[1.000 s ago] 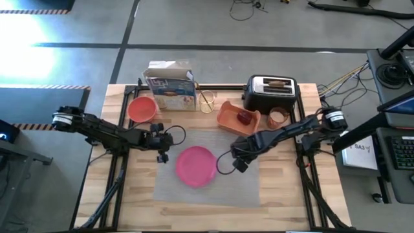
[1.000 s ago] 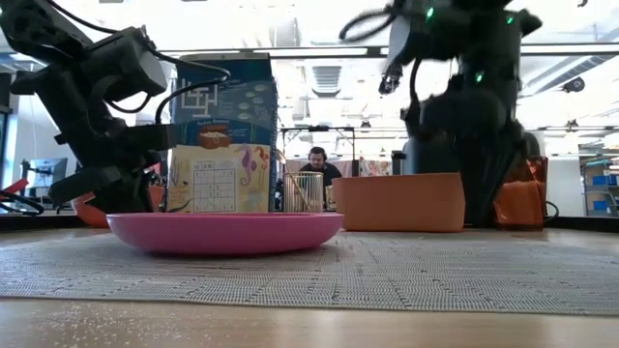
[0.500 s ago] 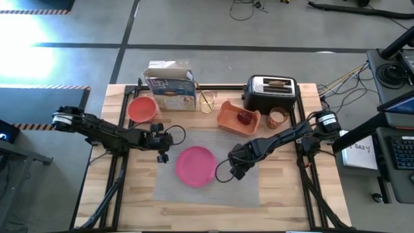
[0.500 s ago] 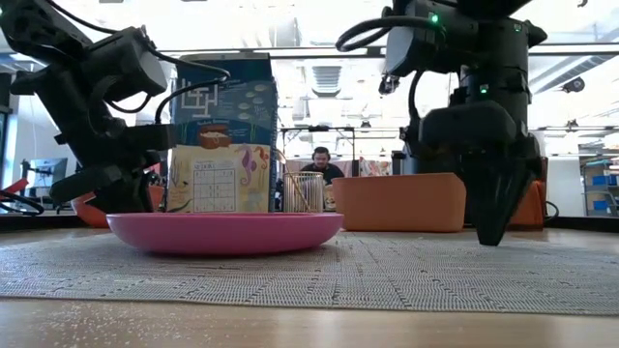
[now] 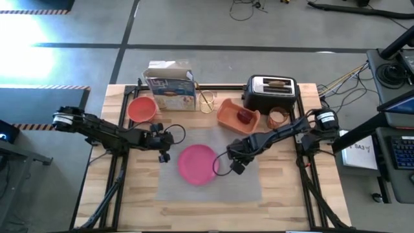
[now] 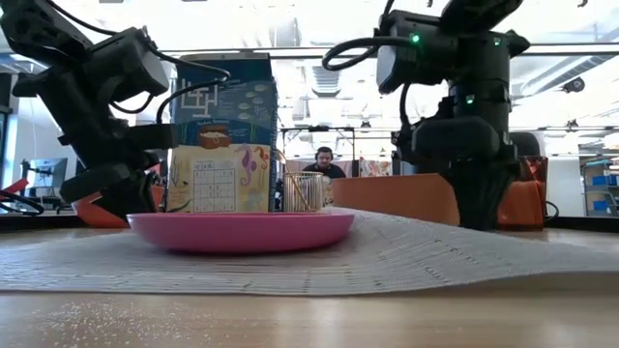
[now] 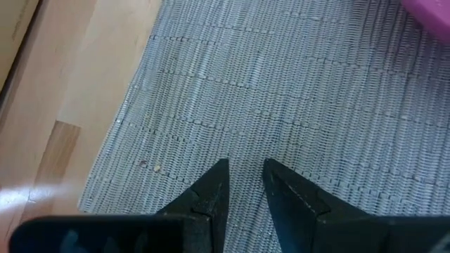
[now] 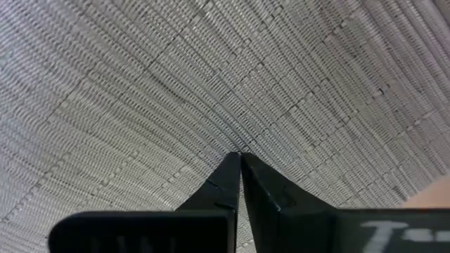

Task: Arrange a breakfast setting
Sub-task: Move the gray table mat to the center of the table, then put the orange bowl on the gray table mat

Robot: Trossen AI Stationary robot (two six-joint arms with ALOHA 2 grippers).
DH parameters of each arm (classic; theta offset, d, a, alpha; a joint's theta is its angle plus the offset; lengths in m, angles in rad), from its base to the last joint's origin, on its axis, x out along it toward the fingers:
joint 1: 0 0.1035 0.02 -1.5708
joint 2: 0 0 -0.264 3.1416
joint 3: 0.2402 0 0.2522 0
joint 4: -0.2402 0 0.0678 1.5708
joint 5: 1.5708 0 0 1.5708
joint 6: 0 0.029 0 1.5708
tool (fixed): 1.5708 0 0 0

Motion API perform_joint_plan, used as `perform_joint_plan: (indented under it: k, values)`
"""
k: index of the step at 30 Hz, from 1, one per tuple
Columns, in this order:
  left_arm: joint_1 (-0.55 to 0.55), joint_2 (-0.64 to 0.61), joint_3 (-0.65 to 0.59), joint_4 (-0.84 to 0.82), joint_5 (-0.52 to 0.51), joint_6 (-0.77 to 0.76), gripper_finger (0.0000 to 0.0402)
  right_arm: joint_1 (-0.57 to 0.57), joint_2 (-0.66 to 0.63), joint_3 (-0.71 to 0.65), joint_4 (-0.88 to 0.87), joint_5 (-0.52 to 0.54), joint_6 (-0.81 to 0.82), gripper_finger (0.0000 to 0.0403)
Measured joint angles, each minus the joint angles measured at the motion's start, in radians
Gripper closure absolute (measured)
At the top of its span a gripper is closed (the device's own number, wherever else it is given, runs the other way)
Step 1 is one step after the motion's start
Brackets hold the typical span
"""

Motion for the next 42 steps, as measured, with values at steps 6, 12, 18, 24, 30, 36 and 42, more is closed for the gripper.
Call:
perform_joint_plan:
  k: [6,12,18,24,30,36,42]
  values:
    - [0.006,0.0,0.0,-0.031,-0.063,0.014,0.0324,-0.036,0.001,0.0,-0.033,0.019,-0.019,0.0394]
    - [0.044,0.0,0.0,-0.053,-0.098,0.016,0.0324,-0.037,0.002,0.001,-0.072,0.027,-0.017,0.0394]
    - [0.055,0.0,0.002,-0.056,-0.08,0.01,0.0324,-0.037,0.002,0.0,-0.078,0.029,-0.009,0.0394]
    - [0.053,-0.032,0.055,-0.133,0.016,0.007,0.0324,-0.035,-0.04,-0.004,-0.098,0.026,-0.001,0.0394]
    - [0.054,-0.077,0.1,-0.168,0.026,0.022,0.0324,-0.035,-0.096,-0.009,-0.119,0.068,0.01,0.0394]
    - [0.054,-0.121,0.14,-0.293,0.026,0.01,0.0324,-0.034,-0.12,-0.008,-0.125,0.077,0.007,0.0377]
    - [0.054,-0.176,0.151,-0.357,0.025,-0.027,0.0324,-0.034,-0.129,-0.006,-0.125,0.079,-0.017,0.0321]
